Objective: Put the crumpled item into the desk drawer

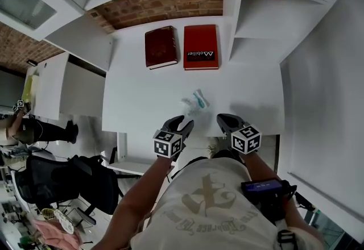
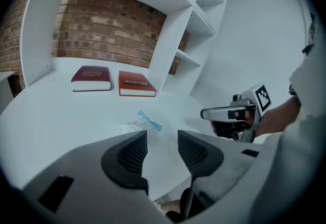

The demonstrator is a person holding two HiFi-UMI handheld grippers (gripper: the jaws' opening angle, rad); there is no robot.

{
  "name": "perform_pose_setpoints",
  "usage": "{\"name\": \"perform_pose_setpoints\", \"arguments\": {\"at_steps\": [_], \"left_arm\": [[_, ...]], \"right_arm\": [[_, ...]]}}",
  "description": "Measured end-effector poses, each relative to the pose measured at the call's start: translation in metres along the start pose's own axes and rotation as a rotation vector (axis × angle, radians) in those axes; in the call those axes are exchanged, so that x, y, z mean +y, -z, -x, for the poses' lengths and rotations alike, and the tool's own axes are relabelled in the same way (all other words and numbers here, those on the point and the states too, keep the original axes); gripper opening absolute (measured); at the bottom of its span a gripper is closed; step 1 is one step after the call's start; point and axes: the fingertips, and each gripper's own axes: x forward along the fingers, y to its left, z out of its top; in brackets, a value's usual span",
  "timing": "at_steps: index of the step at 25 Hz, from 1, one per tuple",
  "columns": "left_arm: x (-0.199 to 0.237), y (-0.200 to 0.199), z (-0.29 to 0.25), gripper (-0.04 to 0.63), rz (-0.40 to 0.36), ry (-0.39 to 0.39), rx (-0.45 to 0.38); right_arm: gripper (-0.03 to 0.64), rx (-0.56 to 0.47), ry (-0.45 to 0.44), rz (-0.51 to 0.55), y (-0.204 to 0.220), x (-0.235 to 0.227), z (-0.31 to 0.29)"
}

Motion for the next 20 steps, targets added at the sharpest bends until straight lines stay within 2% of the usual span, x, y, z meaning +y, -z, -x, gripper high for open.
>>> {"name": "perform_pose_setpoints", "arguments": {"at_steps": [5, 11, 16, 20], "left_arm": [[0.006, -0.011, -0.012, 0.210, -0.040, 0.018, 0.038], [0.017, -0.017, -0.030, 0.216, -0.148, 0.007, 0.093], [0.026, -0.024, -0.044, 0.275, -0.197, 0.017, 0.154], [0.034, -0.025, -0.058, 0.284, -0.259, 0.032, 0.191]], "right_arm": [[0.023, 0.007, -0.001, -0.009, -0.005, -0.007, -0.006], [0.023, 0.016, -0.004, -0.010, -0.013, -0.017, -0.015], [0.023, 0.022, -0.003, -0.017, -0.016, -0.025, -0.021], [0.023, 0.024, -0.001, -0.027, -0.020, -0.031, -0.025]]}}
